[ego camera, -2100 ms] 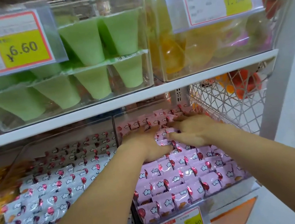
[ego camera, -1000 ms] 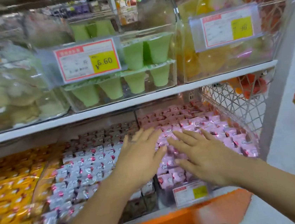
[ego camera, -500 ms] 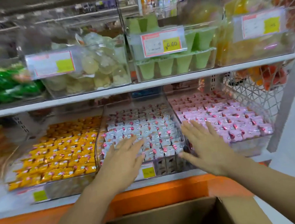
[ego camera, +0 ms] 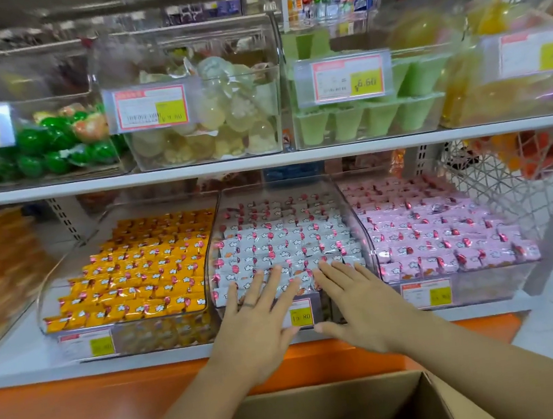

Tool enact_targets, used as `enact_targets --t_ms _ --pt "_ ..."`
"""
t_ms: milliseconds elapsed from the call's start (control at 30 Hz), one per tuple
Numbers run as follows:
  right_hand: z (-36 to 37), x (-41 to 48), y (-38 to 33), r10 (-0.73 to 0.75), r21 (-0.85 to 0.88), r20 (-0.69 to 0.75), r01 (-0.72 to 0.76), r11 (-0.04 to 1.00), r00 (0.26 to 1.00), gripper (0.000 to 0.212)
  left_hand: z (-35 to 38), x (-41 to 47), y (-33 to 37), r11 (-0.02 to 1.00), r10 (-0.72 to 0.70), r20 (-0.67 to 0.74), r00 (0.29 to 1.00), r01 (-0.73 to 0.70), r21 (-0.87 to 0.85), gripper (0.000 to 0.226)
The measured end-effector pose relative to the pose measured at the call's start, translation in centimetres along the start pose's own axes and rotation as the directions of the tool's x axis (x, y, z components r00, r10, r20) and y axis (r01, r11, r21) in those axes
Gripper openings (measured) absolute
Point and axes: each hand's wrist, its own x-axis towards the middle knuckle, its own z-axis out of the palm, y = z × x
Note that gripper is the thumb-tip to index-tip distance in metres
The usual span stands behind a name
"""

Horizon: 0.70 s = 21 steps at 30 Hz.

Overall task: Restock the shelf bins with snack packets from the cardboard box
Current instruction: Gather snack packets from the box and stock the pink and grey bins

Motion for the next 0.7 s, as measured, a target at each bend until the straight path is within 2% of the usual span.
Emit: enact_targets --t_ms 67,167,233,333,433,567,633,700 --pt "-0.2 -0.4 0.0 -0.009 0.008 -0.046 0.01 1.0 0.999 0.084 -0.1 0.6 0.0 1.0 -0.016 0.016 1.0 0.016 0.012 0.068" --pt "-0.7 -0.5 -0.6 -0.032 -0.073 -0.143 0.022 0.997 0.989 0.084 -0.5 2.2 -0.2 0.999 -0.027 0.091 0.995 0.025 0.025 0.073" --pt "-0.4 0.1 -0.3 -0.029 -0.076 -0.146 0.018 0.997 0.989 0.092 -0.8 2.9 -0.5 1.0 -0.012 0.139 0.99 0.01 0.012 0.076" --pt "-0.2 1.3 0.1 0.044 -0.001 -0.04 -0.044 0.999 0.998 0.109 -0.9 3.1 -1.0 1.0 0.021 0.172 0.985 -0.021 0.001 0.077" --pt "-0.5 2.4 -0.3 0.112 0.032 0.072 -0.115 0.993 0.991 0.103 -0.6 2.6 -1.5 0.998 0.057 0.129 0.99 -0.056 -0.012 0.074" --pt "-1.8 3.1 -0.5 0.124 0.023 0.177 -0.13 0.991 0.976 0.102 -1.1 1.3 -2.2 0.995 0.091 0.045 0.995 -0.089 -0.037 0.07" --pt "-2.3 2.8 -0.6 0.124 0.049 0.16 -0.134 0.99 0.979 0.1 -1.7 0.2 -2.6 0.993 0.102 0.006 0.995 -0.101 -0.061 0.066" --pt "-2.4 2.2 -1.1 0.115 0.056 0.03 -0.117 0.992 0.993 0.094 -2.5 -0.9 -3.5 0.99 0.1 -0.071 0.992 -0.106 -0.089 0.06"
